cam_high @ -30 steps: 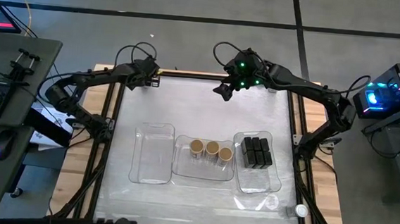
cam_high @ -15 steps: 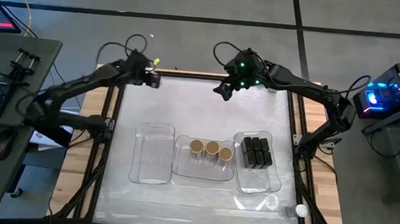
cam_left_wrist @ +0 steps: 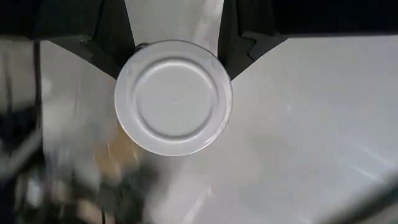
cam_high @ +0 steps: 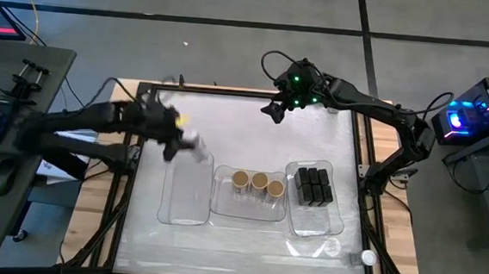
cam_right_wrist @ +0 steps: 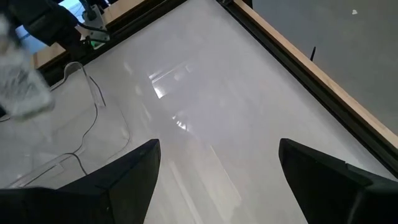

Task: Sort spices by type
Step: Put the white seasoning bottle into the left transparent bin

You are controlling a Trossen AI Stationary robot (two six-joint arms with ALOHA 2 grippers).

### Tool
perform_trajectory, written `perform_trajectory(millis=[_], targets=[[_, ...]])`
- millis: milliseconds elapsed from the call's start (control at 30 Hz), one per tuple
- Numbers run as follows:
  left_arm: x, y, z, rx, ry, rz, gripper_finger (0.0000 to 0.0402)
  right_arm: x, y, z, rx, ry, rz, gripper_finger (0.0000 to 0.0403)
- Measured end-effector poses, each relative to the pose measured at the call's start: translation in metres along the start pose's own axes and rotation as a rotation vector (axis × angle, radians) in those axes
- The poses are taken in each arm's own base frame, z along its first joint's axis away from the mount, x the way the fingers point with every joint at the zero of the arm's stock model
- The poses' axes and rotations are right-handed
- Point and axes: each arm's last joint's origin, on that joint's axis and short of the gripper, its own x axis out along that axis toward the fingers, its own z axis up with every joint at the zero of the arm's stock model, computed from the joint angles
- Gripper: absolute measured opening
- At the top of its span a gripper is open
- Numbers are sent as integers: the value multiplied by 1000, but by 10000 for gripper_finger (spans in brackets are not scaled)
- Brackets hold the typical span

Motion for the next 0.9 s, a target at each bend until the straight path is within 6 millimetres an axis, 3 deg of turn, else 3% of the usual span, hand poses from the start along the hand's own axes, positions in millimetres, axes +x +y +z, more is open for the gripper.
perform_trajectory(millis=[133, 300, 400, 500, 900], targets=[[5, -31, -14, 205, 174, 29, 150, 0, 0, 0, 0, 0, 0, 322], [14, -53, -30, 415, 370, 125, 150, 0, 0, 0, 0, 0, 0, 322], [23, -53, -43, 466, 482, 202, 150, 0, 0, 0, 0, 0, 0, 322], [36, -48, -55, 452, 484, 290, 150, 0, 0, 0, 0, 1, 0, 322], [62, -31, -93, 461, 489, 326, 150, 0, 0, -1, 5, 7, -1, 322]])
